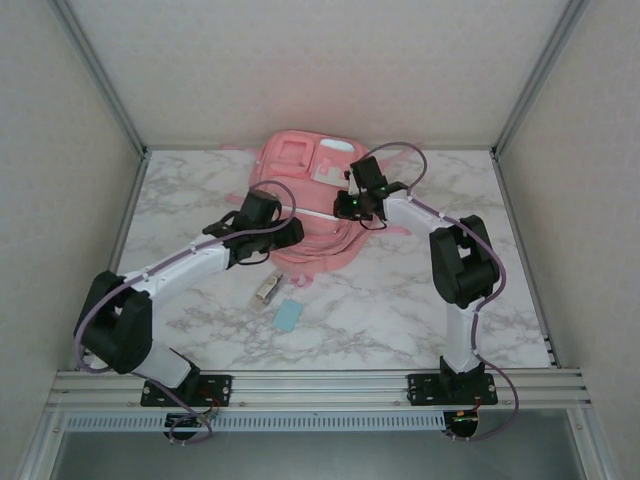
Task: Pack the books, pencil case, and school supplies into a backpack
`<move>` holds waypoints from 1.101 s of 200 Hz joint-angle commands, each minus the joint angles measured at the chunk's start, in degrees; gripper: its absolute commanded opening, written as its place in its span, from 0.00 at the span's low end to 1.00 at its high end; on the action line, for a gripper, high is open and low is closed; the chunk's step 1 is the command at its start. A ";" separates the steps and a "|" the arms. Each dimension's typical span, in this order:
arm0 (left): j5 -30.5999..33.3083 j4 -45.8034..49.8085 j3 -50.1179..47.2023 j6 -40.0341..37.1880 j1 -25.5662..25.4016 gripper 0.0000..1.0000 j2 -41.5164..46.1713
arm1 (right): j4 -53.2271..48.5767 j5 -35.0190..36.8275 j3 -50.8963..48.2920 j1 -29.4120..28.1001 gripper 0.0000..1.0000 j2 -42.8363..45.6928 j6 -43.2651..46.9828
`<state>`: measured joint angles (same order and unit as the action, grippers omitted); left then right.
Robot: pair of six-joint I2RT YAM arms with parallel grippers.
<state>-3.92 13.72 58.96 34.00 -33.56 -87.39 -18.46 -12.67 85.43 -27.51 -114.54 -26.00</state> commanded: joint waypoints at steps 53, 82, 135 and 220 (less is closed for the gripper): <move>5.83 -10.51 8.45 -4.68 0.66 0.71 -16.40 | 1.40 -7.10 -4.93 0.86 0.00 4.45 -3.84; 4.74 -14.18 14.46 -7.96 0.87 0.72 -21.55 | 4.14 -7.53 -11.55 1.01 0.00 10.76 -5.81; 4.18 -9.11 28.10 -14.01 0.95 0.72 -27.23 | 15.27 -8.29 -23.61 0.95 0.00 19.79 -16.62; 4.15 -1.22 13.90 5.13 -5.81 0.72 -10.08 | 18.24 -8.64 -21.42 0.76 0.00 15.66 -25.79</move>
<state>-1.26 16.01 78.85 29.34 -34.85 -105.41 -1.67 -13.45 62.26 -24.73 -97.17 -49.39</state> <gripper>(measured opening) 0.715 0.059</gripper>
